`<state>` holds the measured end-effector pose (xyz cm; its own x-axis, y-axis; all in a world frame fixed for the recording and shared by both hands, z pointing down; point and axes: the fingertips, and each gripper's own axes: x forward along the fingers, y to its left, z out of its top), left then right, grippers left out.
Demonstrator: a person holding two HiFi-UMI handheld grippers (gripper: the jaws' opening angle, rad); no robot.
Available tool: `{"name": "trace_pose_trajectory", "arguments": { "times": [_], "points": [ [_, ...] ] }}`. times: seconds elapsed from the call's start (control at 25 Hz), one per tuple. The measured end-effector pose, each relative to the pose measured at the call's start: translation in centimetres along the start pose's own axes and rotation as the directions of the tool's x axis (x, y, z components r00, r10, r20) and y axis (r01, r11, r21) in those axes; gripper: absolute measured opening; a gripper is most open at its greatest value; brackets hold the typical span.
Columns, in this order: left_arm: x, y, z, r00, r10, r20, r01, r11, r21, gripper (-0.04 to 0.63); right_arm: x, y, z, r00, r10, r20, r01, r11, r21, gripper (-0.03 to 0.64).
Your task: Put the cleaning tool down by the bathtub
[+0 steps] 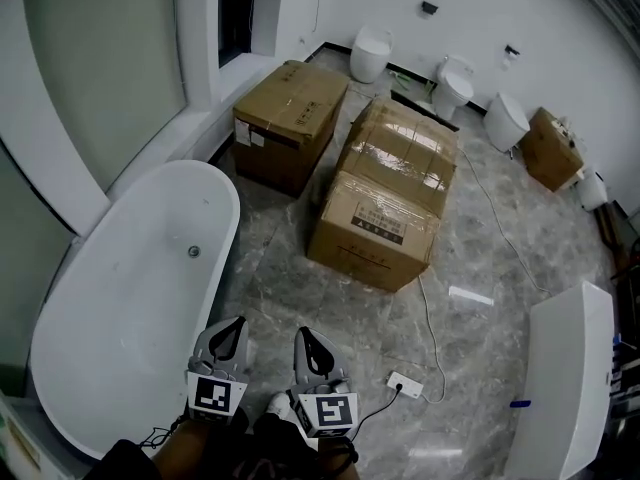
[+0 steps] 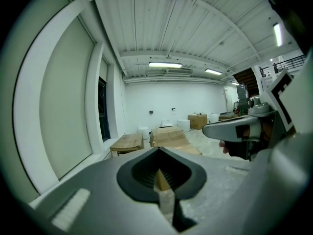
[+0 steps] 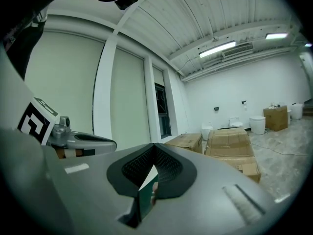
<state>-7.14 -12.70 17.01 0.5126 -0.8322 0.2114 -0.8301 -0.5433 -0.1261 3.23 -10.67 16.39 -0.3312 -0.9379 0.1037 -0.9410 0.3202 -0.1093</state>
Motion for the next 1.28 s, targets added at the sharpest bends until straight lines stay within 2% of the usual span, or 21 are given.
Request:
{"name": "trace_pose_trajectory", "arguments": {
  "times": [0.12,0.28,0.48,0.8,1.08,1.28],
  "points": [
    [-0.8,-0.6,0.8,1.000,-0.009,0.012,0.008,0.999,0.040,0.000,-0.4,0.4,0.4,1.000,0.014,0.002,-0.014,1.000,-0.005,0.021],
    [-1.6,0.0,1.7,0.999,0.023,0.029,-0.025,0.996,0.091,0.000,-1.3,0.8,1.2,0.999,0.039,0.027,-0.040,0.998,0.039,0.021],
    [-2.3,2.0,3.7,0.995,0.072,0.070,-0.077,0.994,0.077,0.000,-1.5,0.7,2.5,0.997,0.061,0.046,-0.063,0.998,0.023,0.018],
    [-4.1,3.1,4.7,0.988,0.133,0.075,-0.135,0.990,0.032,0.000,-2.4,0.2,5.5,0.995,0.062,0.073,-0.059,0.997,-0.052,0.018],
    [-4.7,3.2,6.6,0.982,0.138,0.129,-0.145,0.988,0.049,0.000,-3.1,-0.4,7.4,0.993,0.058,0.108,-0.051,0.997,-0.064,0.017],
    [-4.3,3.0,6.5,0.981,0.146,0.128,-0.153,0.987,0.045,0.000,-3.0,-1.3,7.7,0.992,0.054,0.111,-0.046,0.996,-0.072,0.015]
  ]
}}
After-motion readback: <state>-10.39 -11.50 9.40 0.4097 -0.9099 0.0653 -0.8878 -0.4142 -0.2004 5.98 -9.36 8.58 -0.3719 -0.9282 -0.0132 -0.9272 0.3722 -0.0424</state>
